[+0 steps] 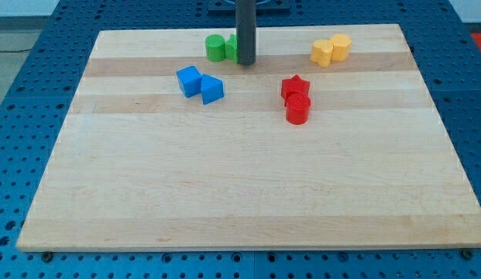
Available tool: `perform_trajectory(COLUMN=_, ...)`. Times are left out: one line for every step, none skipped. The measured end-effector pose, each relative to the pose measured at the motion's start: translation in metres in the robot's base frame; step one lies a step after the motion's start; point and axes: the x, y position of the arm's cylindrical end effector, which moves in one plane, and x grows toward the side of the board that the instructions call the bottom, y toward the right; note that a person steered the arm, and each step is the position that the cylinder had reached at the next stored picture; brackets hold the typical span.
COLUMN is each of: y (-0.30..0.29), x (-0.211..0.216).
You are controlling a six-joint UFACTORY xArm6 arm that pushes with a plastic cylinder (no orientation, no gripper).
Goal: Separate the red circle from the red star
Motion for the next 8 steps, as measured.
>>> perform_trajectory(y=0.000, x=0.020)
perform_trajectory(y=0.003, x=0.050)
perform_trajectory(y=0.023, x=0.074)
perform_trajectory(y=0.058, x=0.083)
perform_trajectory(y=0.086, x=0.084)
perform_trajectory(y=0.083, x=0.109)
perform_trajectory(y=0.077, x=0.142)
perform_trajectory(y=0.077, x=0.178)
